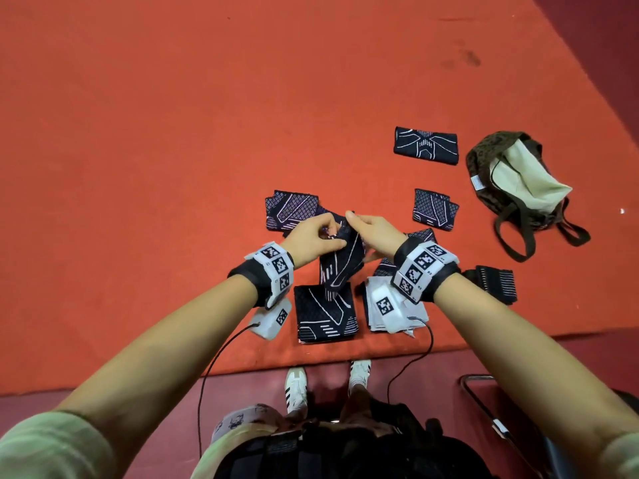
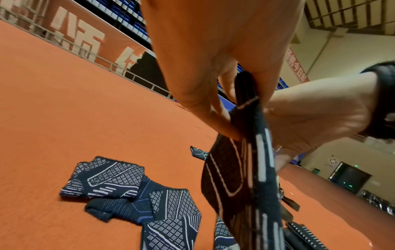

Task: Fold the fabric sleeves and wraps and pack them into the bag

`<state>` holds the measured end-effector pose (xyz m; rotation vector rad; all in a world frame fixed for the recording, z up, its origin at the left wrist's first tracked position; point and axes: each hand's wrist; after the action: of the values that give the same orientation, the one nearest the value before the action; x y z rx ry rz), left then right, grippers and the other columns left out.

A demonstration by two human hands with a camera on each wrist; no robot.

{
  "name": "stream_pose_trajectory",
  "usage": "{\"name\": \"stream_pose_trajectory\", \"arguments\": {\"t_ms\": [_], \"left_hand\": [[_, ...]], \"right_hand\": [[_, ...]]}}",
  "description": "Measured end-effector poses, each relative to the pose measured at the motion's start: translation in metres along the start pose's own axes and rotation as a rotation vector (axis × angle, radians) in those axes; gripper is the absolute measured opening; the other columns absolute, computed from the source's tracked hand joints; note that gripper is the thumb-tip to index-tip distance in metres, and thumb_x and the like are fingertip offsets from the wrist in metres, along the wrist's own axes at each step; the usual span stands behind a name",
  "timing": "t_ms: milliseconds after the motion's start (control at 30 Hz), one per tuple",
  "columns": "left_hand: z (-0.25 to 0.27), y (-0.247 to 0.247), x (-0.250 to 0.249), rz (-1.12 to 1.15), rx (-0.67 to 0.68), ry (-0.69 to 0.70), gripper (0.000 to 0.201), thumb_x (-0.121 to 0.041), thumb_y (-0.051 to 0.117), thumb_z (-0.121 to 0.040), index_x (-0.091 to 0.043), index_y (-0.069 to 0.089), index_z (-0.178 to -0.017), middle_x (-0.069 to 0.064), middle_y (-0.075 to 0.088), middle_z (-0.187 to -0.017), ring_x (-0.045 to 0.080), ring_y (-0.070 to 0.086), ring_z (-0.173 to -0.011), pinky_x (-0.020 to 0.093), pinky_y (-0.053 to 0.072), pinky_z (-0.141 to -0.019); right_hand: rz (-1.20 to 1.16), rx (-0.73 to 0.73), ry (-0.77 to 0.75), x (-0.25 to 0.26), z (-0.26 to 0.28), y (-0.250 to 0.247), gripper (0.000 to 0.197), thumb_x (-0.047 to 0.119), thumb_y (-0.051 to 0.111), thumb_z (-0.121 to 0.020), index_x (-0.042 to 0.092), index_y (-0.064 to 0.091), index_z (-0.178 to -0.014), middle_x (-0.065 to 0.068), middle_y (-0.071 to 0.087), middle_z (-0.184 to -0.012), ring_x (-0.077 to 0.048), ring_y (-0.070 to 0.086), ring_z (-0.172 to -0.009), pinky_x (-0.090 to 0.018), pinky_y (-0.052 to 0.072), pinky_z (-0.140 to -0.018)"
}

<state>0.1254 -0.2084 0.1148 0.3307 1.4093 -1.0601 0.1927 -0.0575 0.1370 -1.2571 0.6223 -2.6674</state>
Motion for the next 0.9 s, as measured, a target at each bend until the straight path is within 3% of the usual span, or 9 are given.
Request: {"name": "stream_pose_trajectory", "arguments": {"t_ms": [100,200,267,367,433,500,633,767,900], "left_hand": [[0.002,0.005,-0.002,0.046,0.056,0.002,0.024,-0.021,0.073,-0.08,-0.02,0.051,-0.071,0.009,0.067,-0.096,0.024,0.061,-0.094,0.035,0.045,-0.087],[0.005,0.007,-0.004,0.175,0.145,-0.044,0.018,-0.03,0.062,-0.089,-0.014,0.067,-0.085,0.004,0.068,-0.107,0.013,0.061,-0.1,0.034,0.048,-0.096],[0.006,0.003,-0.002,0.268,0.082,-0.085,0.021,-0.026,0.051,-0.096,-0.016,0.068,-0.091,0.003,0.067,-0.109,0.011,0.06,-0.101,0.03,0.051,-0.091],[0.003,-0.007,0.009,0.282,-0.11,-0.138,0.013,-0.017,0.054,-0.094,-0.014,0.062,-0.104,0.0,0.063,-0.1,0.013,0.058,-0.09,0.025,0.048,-0.076],[0.004,-0.01,0.016,0.275,-0.096,-0.253,0.032,-0.024,0.056,-0.093,-0.012,0.051,-0.123,0.001,0.058,-0.11,0.015,0.056,-0.092,0.021,0.044,-0.067],[0.009,-0.007,0.02,0.45,0.002,-0.342,0.039,-0.028,0.052,-0.095,-0.011,0.045,-0.129,0.005,0.059,-0.115,0.015,0.06,-0.09,0.023,0.051,-0.066],[0.024,0.001,0.034,0.828,0.079,-0.398,0.026,-0.021,0.054,-0.095,-0.012,0.053,-0.119,0.009,0.066,-0.108,0.016,0.068,-0.086,0.029,0.058,-0.074],[0.035,0.01,0.056,0.795,0.04,-0.46,0.039,-0.01,0.066,-0.086,-0.02,0.051,-0.12,0.007,0.068,-0.106,0.022,0.068,-0.088,0.043,0.058,-0.078],[0.047,0.022,0.072,0.734,-0.021,-0.488,0.024,-0.011,0.063,-0.088,-0.016,0.058,-0.111,0.006,0.068,-0.099,0.018,0.068,-0.079,0.036,0.059,-0.07]], "right_hand": [[-0.224,0.066,0.051,-0.002,0.005,0.004,0.045,0.046,0.046,-0.095,0.023,0.048,-0.133,-0.002,0.058,-0.111,-0.02,0.062,-0.094,-0.041,0.059,-0.068],[-0.457,0.032,0.032,-0.006,0.006,0.002,0.034,0.015,0.051,-0.096,0.016,0.049,-0.129,-0.015,0.06,-0.116,-0.023,0.059,-0.101,-0.041,0.058,-0.078],[-0.522,0.014,0.002,-0.008,0.006,-0.001,0.033,-0.006,0.044,-0.092,0.002,0.055,-0.122,-0.02,0.063,-0.11,-0.028,0.06,-0.102,-0.043,0.053,-0.088],[-0.636,0.04,-0.055,-0.005,0.012,-0.003,0.046,-0.019,0.032,-0.085,-0.003,0.055,-0.121,-0.017,0.062,-0.107,-0.027,0.058,-0.104,-0.04,0.053,-0.088],[-0.679,0.109,-0.08,-0.001,0.019,-0.004,0.049,-0.02,0.031,-0.084,0.0,0.056,-0.121,-0.018,0.061,-0.111,-0.027,0.059,-0.105,-0.039,0.055,-0.086],[-0.697,0.18,-0.066,0.0,0.025,-0.005,0.05,-0.021,0.03,-0.084,0.0,0.056,-0.121,-0.017,0.062,-0.113,-0.026,0.061,-0.105,-0.038,0.056,-0.085],[-0.713,0.237,-0.02,-0.012,0.025,0.002,0.047,-0.019,0.031,-0.084,0.001,0.059,-0.117,-0.021,0.062,-0.116,-0.031,0.061,-0.109,-0.041,0.054,-0.09],[-0.637,0.157,0.048,-0.034,0.018,0.014,0.038,-0.01,0.046,-0.09,0.01,0.058,-0.12,-0.017,0.063,-0.112,-0.024,0.065,-0.096,-0.035,0.059,-0.078],[-0.293,0.068,0.149,-0.068,0.006,0.032,0.046,0.007,0.065,-0.086,0.019,0.05,-0.128,-0.017,0.065,-0.109,-0.03,0.068,-0.087,-0.048,0.057,-0.08]]}}
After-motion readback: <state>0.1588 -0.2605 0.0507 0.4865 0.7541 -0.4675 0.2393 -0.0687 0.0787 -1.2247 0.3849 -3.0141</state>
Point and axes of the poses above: each hand's wrist, its own z-axis away from the middle knuckle, its own y-axis out of the palm, x = y × z
